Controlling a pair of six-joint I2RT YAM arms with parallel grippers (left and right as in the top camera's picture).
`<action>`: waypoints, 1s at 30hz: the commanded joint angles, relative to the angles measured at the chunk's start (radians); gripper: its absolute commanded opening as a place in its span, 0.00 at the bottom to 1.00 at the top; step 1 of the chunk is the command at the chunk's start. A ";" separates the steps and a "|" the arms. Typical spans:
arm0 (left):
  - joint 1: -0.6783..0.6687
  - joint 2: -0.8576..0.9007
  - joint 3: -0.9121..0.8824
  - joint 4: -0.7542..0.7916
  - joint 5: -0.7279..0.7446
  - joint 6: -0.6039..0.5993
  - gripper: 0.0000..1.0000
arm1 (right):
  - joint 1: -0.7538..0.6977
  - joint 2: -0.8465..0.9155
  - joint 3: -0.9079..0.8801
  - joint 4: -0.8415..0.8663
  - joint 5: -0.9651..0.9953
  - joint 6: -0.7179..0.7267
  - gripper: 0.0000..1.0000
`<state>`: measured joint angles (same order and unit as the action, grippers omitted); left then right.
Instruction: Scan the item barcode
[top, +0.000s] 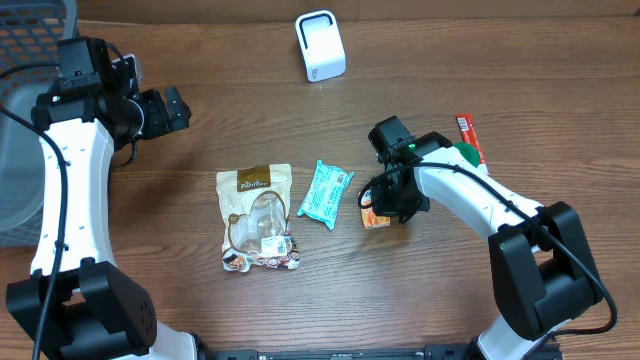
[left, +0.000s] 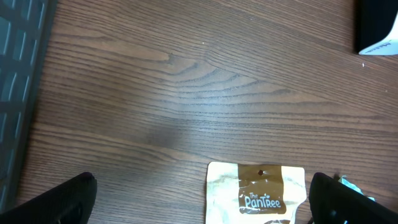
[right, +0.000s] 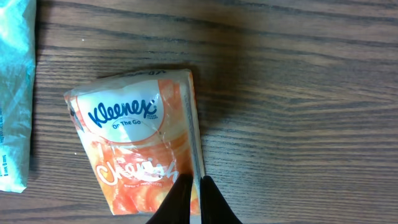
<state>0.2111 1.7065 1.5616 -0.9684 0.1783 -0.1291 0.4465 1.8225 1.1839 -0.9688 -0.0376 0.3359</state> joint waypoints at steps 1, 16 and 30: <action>-0.002 0.000 0.002 0.001 -0.006 -0.009 1.00 | 0.001 -0.003 -0.005 0.007 -0.003 -0.004 0.08; -0.002 0.000 0.003 0.001 -0.006 -0.009 1.00 | 0.001 -0.003 -0.007 0.023 0.004 -0.003 0.08; -0.002 0.000 0.002 0.001 -0.006 -0.009 1.00 | 0.001 -0.003 -0.007 0.022 0.020 0.004 0.08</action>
<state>0.2111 1.7065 1.5616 -0.9684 0.1780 -0.1291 0.4465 1.8225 1.1839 -0.9508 -0.0269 0.3370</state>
